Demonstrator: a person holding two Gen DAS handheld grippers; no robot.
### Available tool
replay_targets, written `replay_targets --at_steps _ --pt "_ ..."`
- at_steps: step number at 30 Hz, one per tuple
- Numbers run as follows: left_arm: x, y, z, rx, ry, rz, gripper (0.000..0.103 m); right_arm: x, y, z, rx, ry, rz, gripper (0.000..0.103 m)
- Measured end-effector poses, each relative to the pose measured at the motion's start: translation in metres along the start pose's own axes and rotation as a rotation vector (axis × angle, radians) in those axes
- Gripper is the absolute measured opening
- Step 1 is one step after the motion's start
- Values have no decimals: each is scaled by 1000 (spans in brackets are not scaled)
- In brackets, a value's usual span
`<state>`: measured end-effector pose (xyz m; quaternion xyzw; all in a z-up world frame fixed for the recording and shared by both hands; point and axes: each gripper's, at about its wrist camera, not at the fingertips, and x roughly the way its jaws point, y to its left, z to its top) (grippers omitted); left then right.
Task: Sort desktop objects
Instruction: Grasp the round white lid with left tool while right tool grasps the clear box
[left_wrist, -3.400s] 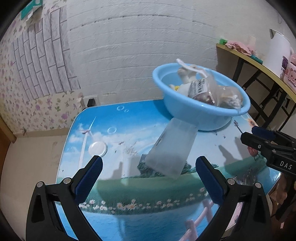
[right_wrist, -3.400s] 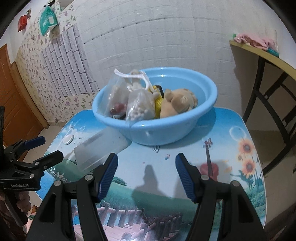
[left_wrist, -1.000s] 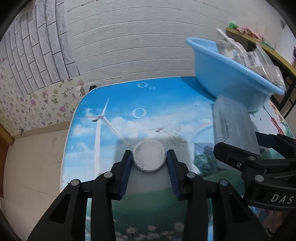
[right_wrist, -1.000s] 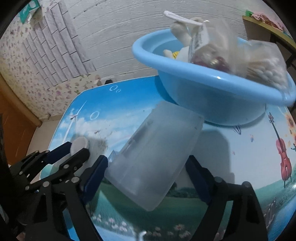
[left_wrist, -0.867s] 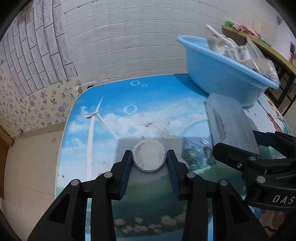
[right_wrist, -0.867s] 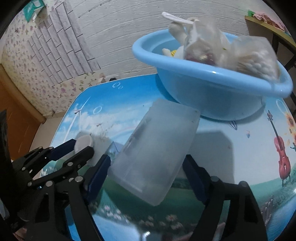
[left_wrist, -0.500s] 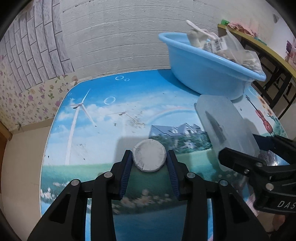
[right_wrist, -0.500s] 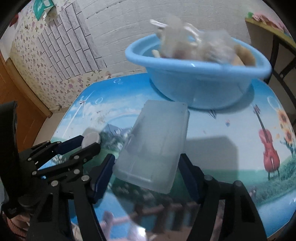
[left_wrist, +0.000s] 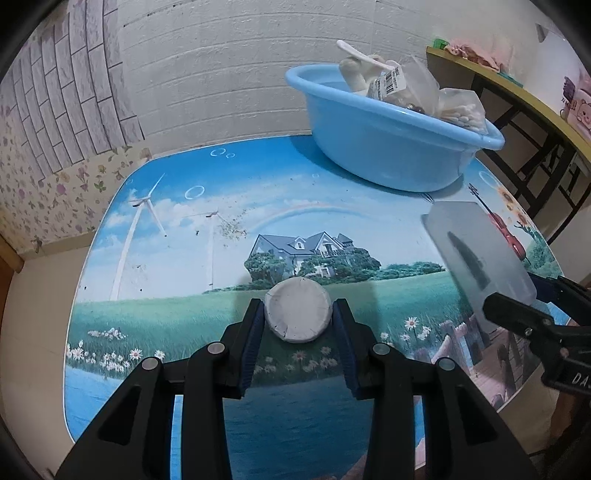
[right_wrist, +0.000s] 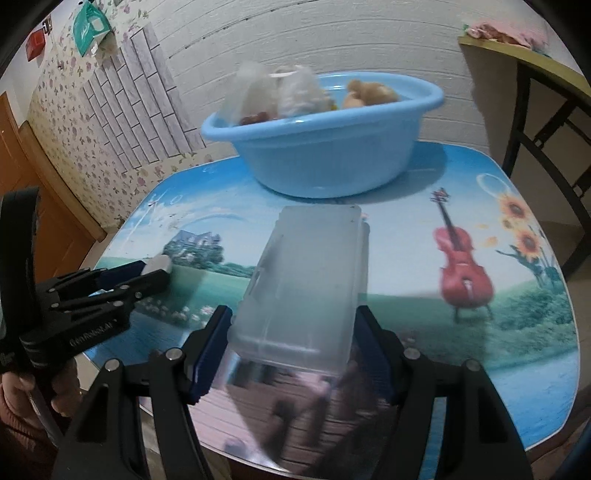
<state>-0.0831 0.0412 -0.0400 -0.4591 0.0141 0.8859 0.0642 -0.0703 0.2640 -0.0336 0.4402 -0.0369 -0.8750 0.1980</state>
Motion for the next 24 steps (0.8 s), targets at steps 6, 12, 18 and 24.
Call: replay_targets --at_steps 6,12,18,24 --pt "-1 -2 -3 2 3 -2 37 -1 -9 -3 8 1 -28 67" --pt "2 -1 -7 9 7 12 37 4 -7 -4 -22 17 -78 67" --pt "3 -2 -9 13 -9 12 38 8 -5 -6 -47 16 -107 78" --pt "3 -2 -11 15 -38 26 43 11 -5 -4 -76 1 -131 84"
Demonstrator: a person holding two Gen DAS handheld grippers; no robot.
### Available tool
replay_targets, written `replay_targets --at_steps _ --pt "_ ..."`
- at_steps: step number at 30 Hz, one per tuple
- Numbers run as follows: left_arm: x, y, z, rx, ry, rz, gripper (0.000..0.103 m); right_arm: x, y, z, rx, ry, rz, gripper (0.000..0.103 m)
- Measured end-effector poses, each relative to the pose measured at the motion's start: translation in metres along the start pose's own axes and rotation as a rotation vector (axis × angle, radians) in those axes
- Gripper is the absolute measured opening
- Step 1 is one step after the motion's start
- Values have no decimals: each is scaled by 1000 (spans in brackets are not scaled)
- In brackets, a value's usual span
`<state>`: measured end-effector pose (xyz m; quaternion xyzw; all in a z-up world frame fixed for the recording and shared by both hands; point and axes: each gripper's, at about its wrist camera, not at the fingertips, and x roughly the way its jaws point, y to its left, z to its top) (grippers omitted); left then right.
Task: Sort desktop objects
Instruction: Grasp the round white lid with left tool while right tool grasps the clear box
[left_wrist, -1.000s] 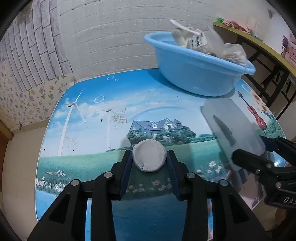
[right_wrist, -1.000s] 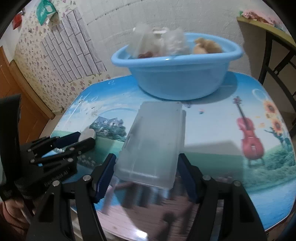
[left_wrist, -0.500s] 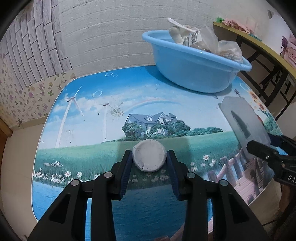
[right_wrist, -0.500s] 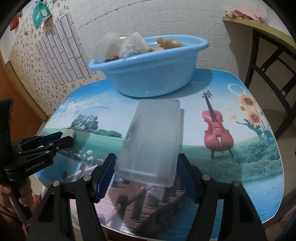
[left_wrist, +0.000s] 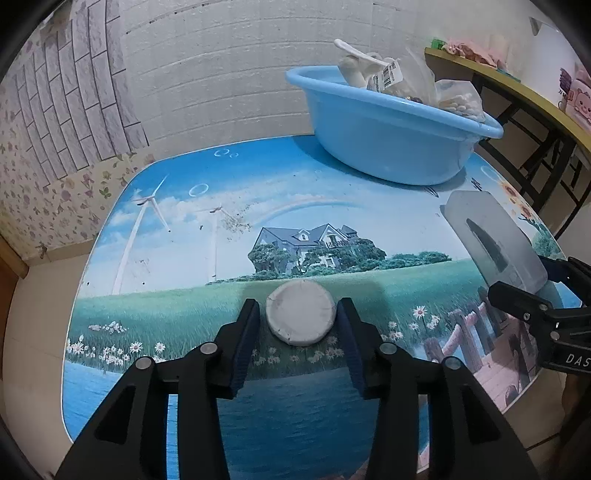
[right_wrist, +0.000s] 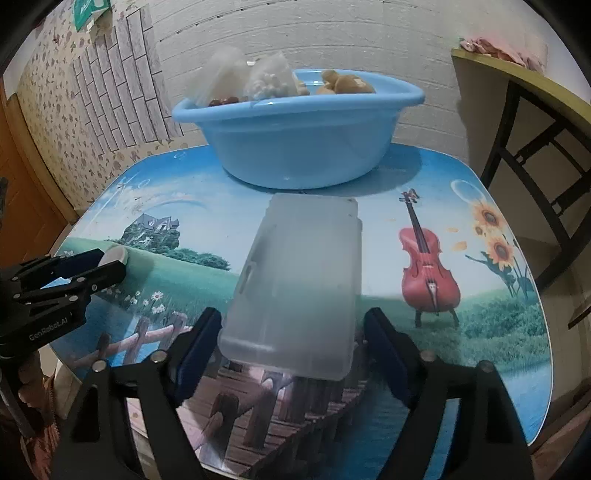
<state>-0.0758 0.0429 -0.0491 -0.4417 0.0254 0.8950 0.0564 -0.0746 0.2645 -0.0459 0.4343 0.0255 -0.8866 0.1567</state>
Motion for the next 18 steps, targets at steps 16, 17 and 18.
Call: replay_targets --at_steps 16,17,18 --pt "1 0 -2 -8 -57 5 40 0 -6 0 -33 -49 -25 63" --pt "1 0 -2 -6 -58 3 40 0 -7 0 -28 -44 -20 63" --pt "1 -1 -2 -2 -59 4 39 -1 -8 0 -25 -45 -12 62"
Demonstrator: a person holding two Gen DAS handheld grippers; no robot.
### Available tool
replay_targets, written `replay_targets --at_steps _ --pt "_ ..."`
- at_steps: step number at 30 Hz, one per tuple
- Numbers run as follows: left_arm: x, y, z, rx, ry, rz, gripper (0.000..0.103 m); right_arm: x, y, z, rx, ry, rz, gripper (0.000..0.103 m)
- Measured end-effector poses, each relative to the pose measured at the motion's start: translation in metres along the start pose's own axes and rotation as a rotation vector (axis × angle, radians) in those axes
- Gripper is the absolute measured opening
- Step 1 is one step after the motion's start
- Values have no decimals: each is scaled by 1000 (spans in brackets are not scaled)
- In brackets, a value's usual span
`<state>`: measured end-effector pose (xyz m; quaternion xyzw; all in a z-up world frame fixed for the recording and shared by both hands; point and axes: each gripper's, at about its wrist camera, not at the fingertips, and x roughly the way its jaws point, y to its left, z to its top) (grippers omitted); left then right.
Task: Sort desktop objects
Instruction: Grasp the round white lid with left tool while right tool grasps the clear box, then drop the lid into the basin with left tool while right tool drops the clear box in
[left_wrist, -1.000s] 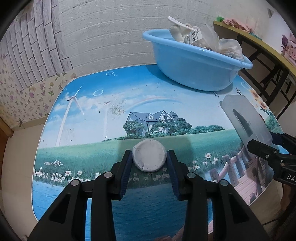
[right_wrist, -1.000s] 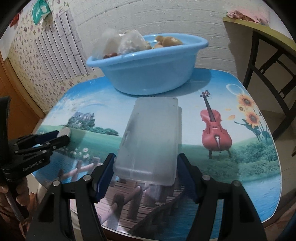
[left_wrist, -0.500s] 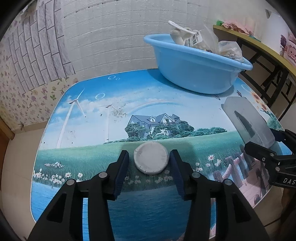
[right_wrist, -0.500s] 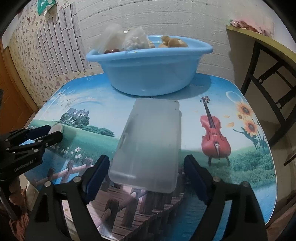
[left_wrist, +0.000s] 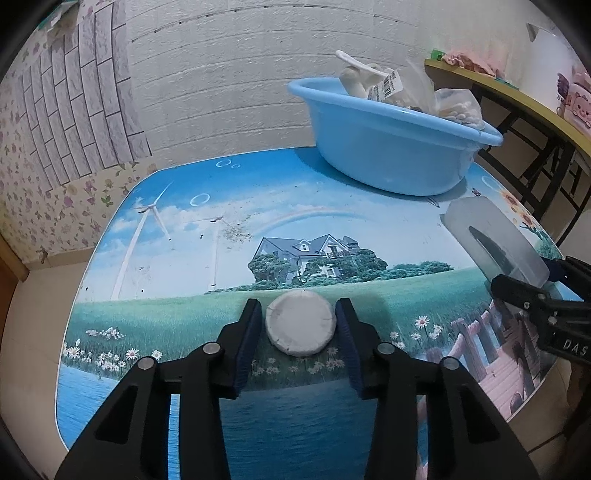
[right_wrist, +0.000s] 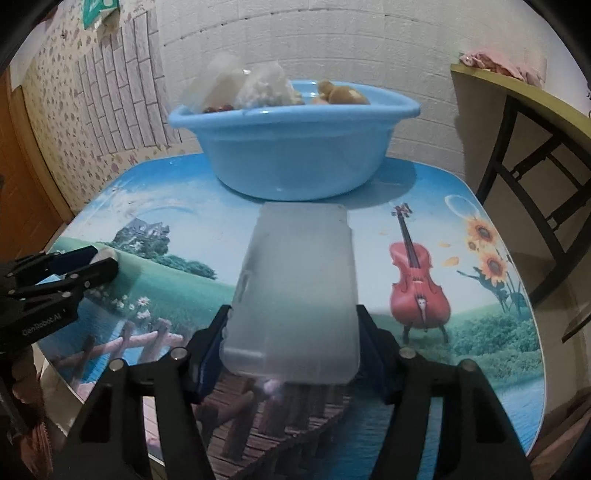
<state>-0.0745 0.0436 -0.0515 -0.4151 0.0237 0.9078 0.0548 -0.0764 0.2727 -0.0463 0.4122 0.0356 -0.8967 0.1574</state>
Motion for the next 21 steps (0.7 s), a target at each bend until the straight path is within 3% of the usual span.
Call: replay_targets --at_steps 9,21 --pt "-4 1 4 -8 14 -3 37 -24 17 4 -100 -71 58 62" --pt "-43 8 30 -48 -79 4 37 -68 48 14 -245 -205 191 60"
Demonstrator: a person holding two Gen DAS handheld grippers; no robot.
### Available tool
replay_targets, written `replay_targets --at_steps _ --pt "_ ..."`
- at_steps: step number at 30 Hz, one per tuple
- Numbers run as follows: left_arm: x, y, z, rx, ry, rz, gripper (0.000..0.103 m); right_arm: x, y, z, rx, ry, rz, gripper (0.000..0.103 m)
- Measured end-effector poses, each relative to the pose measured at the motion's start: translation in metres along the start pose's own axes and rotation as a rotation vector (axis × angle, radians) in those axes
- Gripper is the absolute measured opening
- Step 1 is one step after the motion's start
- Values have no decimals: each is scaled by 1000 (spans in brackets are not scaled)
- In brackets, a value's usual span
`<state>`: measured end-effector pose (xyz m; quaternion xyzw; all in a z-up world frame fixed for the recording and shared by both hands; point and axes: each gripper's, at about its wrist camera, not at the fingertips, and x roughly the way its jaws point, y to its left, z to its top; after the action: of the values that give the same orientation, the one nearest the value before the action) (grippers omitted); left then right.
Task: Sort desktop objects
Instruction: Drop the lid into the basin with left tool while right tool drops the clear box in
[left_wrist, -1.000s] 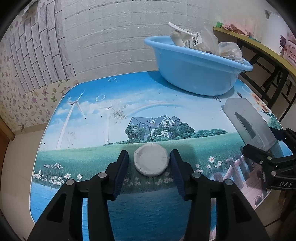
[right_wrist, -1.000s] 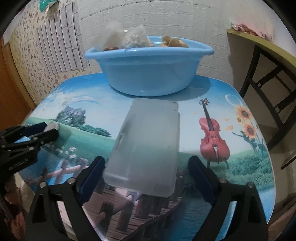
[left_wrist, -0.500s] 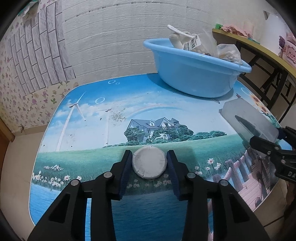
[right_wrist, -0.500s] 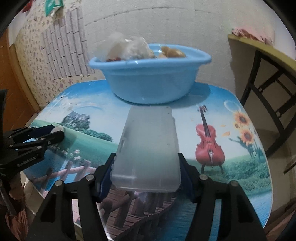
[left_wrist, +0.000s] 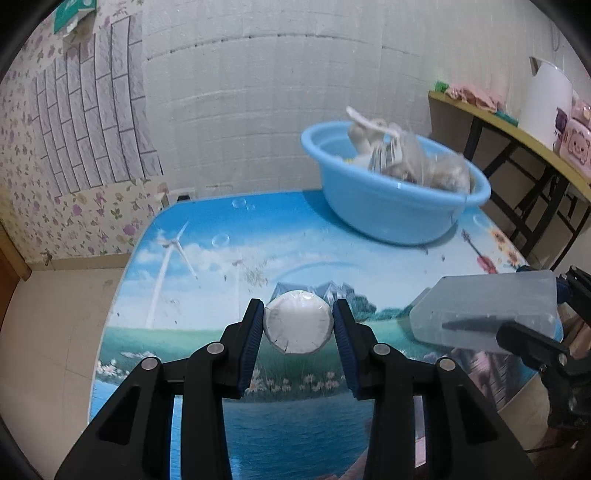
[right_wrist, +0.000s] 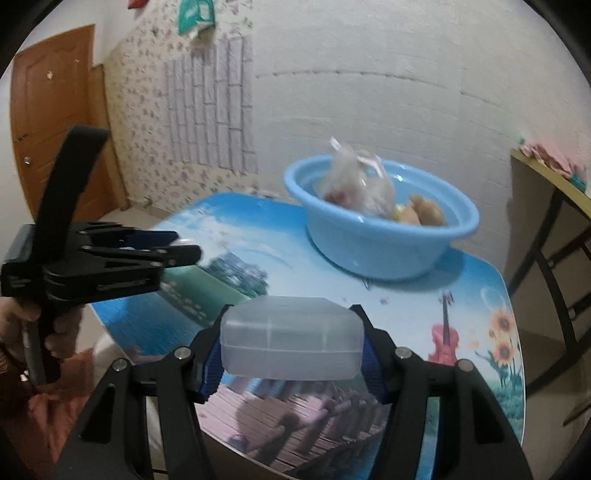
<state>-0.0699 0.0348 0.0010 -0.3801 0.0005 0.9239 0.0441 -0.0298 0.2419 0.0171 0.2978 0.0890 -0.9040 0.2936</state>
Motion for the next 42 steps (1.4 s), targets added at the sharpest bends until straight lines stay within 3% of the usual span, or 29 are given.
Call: replay_targets --at_steps 11,19,28,42 --pt "-24 -10 50 -10 -66 4 37 -27 -23 37 16 -111 60 60" --pt "-7 -38 106 36 -88 -15 37 -34 -66 75 68 -198 38 60" --pt "45 -65 154 84 -67 -60 37 3 -121 107 122 -190 -13 60" --pt "102 -77 164 132 5 -110 37 74 -162 115 194 -93 -52 60"
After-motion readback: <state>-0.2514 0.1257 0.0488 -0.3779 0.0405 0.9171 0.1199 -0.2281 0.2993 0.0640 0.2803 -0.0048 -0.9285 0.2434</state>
